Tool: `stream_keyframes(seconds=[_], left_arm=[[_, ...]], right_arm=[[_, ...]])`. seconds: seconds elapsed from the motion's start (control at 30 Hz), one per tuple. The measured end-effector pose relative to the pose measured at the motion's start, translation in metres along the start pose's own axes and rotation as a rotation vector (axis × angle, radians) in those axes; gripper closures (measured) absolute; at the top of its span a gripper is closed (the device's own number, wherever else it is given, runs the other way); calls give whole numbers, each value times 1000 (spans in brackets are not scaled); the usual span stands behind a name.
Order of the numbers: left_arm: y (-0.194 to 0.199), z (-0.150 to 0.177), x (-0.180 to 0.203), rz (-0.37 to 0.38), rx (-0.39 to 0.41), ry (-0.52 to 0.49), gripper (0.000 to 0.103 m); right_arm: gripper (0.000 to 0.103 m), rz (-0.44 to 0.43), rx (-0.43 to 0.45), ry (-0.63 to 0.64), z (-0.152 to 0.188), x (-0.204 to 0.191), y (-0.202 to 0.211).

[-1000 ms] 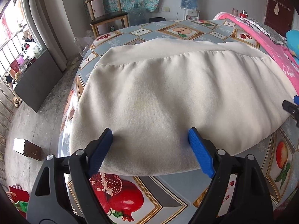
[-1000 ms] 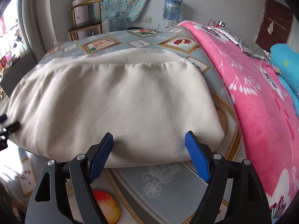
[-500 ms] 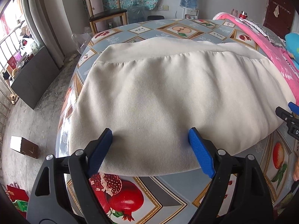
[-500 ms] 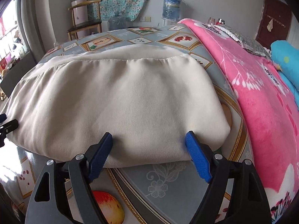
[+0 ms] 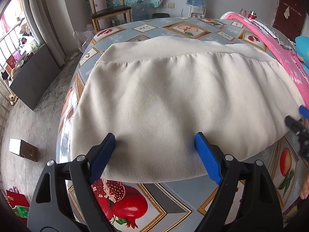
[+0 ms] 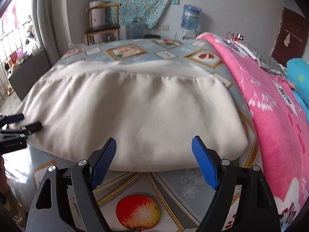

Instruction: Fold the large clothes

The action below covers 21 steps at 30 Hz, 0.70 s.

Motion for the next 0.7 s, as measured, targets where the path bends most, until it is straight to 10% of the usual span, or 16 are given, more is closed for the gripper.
stream_keyframes(seconds=[0.7], left_arm=[[17,2,-3,-31,45,-16,22]], right_arm=[[19,-7,34,53,-2,-3,-8]])
Point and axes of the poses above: each gripper's, at about its wrist camera, not at the fingertips, and y roughly against the way its jaws point, x to its right, z to its underside, the point moved 10 cm from there along -y, roughly the way its jaws point, and after that the axes turned 10 degrees about -x, right-handed, at the moved point
